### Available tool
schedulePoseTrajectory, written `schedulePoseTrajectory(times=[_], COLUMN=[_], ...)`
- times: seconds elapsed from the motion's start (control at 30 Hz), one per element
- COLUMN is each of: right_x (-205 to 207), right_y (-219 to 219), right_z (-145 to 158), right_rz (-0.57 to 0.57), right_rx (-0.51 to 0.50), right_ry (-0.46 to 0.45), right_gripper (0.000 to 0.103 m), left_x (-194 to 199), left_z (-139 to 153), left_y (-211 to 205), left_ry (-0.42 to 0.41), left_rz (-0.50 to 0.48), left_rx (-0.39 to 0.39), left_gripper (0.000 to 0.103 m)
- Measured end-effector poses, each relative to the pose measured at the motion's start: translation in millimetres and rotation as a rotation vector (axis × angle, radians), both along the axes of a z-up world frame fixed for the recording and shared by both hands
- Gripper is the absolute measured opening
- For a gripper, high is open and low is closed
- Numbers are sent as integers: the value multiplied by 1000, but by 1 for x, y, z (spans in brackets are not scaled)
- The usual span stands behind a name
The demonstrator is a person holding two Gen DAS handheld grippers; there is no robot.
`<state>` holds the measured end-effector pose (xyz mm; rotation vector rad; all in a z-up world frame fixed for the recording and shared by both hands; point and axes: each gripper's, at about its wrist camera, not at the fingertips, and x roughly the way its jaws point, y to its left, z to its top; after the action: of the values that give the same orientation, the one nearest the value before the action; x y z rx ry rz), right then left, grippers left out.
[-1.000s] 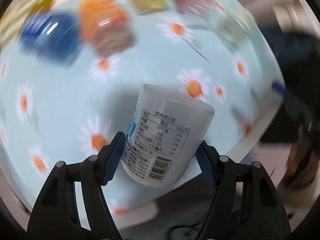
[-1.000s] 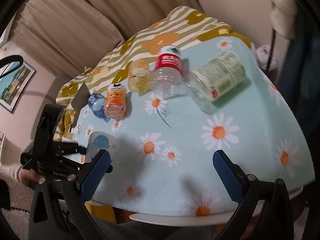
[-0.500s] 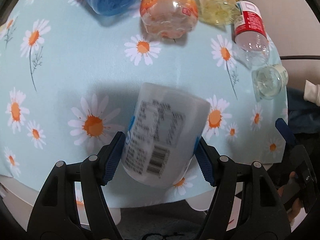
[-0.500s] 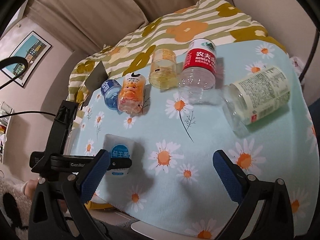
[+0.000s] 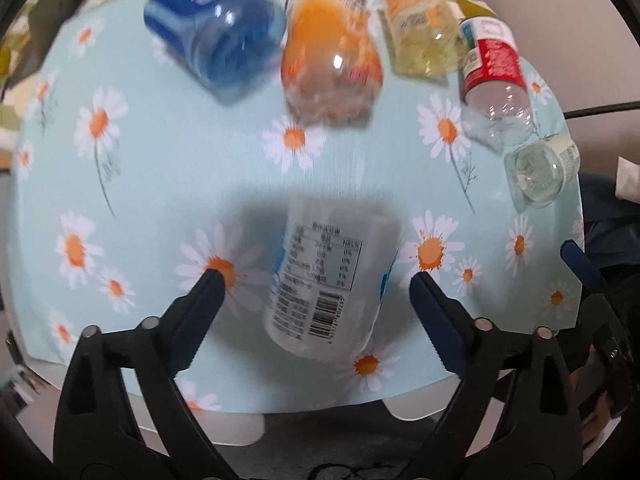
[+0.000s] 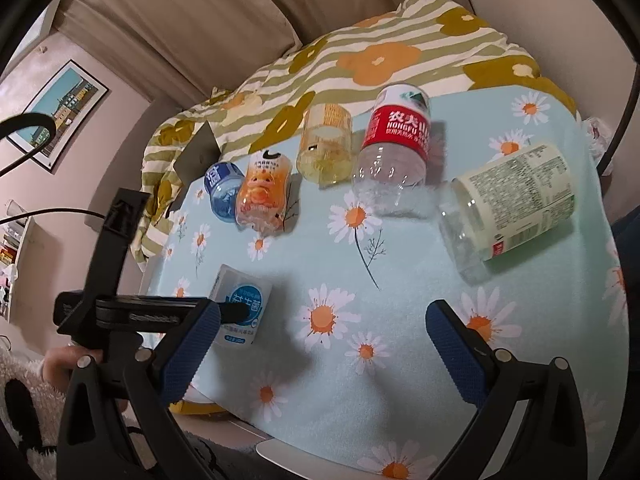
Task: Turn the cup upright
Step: 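Rotate the held cup with the left gripper so its opening faces up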
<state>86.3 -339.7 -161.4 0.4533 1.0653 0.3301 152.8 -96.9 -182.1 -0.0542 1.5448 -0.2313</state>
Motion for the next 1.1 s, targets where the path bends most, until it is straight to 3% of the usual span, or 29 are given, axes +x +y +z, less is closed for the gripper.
schedulePoseTrajectory(times=[0.1, 0.3, 0.6, 0.7, 0.83, 1.1], right_x=[-1, -3, -6, -7, -8, -7], right_y=[-4, -7, -10, -12, -15, -17], right_z=[2, -1, -11, -16, -21, -19], right_rz=[-9, -12, -6, -7, -6, -2], right_rx=[13, 26, 30, 35, 37, 34], right_ry=[-11, -22, -8, 3, 11, 7], right_gripper=[103, 103, 103, 103, 103, 103], left_x=[13, 31, 46, 48, 51, 46], left_z=[8, -4, -25, -32, -39, -31], left_y=[-10, -33, -58, -58, -59, -54], left_ry=[-4, 42, 103, 124, 145, 109], left_rz=[-61, -164, -182, -176, -179, -181], left_rx=[28, 64, 58, 57, 62, 35], left_gripper=[99, 99, 99, 89, 67, 63])
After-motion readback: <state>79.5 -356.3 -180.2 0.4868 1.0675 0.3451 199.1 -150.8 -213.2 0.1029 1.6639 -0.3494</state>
